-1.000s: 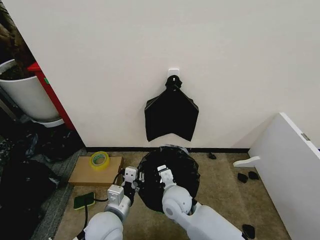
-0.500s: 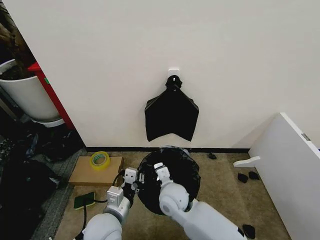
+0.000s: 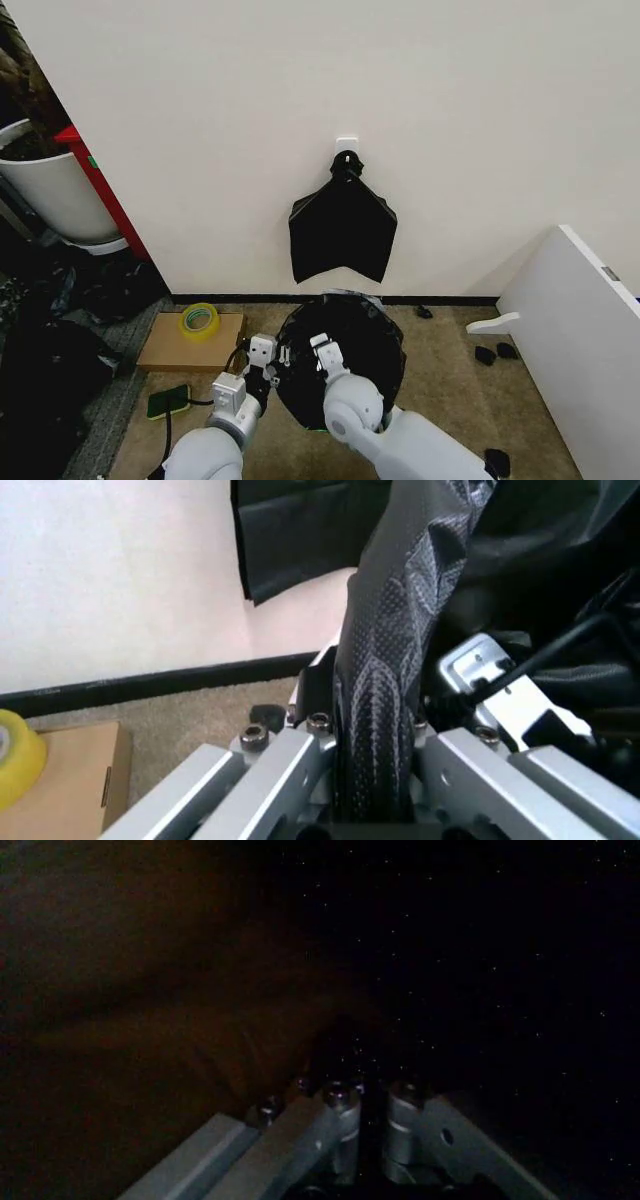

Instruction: Place the garbage bag over the trash bin.

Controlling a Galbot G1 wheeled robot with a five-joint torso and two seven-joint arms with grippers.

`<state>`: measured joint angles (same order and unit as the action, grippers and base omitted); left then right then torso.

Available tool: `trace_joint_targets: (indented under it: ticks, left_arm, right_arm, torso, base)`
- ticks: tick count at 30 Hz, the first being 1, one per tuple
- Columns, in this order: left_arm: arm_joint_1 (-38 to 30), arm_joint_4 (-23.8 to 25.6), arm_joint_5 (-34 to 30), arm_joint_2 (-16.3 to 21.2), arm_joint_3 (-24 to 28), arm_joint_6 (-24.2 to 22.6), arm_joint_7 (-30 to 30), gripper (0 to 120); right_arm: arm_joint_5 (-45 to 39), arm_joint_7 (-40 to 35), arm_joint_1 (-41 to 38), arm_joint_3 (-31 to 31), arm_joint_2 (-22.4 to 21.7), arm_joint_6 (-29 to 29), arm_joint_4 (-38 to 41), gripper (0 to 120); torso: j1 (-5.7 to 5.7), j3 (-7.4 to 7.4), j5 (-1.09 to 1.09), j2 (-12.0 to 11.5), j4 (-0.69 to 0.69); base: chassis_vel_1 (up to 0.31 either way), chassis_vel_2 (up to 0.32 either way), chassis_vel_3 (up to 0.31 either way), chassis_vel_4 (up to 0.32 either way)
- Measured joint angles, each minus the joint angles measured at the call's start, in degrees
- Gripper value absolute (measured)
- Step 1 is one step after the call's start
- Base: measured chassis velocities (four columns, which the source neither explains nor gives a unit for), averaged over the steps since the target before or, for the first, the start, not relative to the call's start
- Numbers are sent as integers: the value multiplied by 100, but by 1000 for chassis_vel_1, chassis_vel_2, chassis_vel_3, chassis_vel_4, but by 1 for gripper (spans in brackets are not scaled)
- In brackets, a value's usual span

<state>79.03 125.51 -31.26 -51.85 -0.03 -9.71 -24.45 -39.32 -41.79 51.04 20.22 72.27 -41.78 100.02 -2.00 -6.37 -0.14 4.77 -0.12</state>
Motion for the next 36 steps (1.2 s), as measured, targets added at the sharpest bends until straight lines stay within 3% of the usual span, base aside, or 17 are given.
trace_joint_targets:
  ticks: [8, 12, 17, 26, 30, 36]
  left_arm:
    - [-44, -15, -28, -50, -58, 13, 2, 0]
    - [-51, -129, -125, -39, -108, 10, -16, 0]
    - [-128, -351, -323, -157, -284, -30, -113, 0]
    - [-178, -461, -342, -196, -301, -35, -139, 0]
    - [-139, -389, -267, -122, -286, -30, -106, 0]
    - [-64, -290, -185, -149, -215, -20, -51, 0]
  right_arm:
    - [118, 22, 249, 150, -116, -6, 122, 0]
    - [174, 54, 324, 78, -128, -5, 636, 0]
    - [195, 153, 482, 37, -531, -7, 1432, 0]
    - [320, 216, 523, -51, -591, -9, 1676, 0]
    - [367, 239, 338, -92, -514, -5, 1461, 0]
    - [672, 246, -50, 13, -108, 137, 375, 0]
  torso:
    - [0, 0, 0, 0, -2]
    - [0, 0, 0, 0, 0]
    - [0, 0, -1, 0, -2]
    - [0, 0, 0, 0, -2]
    - [0, 0, 0, 0, -2]
    - [-1, -1, -1, 0, -1]
  base:
    - [0, 0, 0, 0]
    - [0, 0, 0, 0]
    - [0, 0, 0, 0]
    - [0, 0, 0, 0]
    - [0, 0, 0, 0]
    - [0, 0, 0, 0]
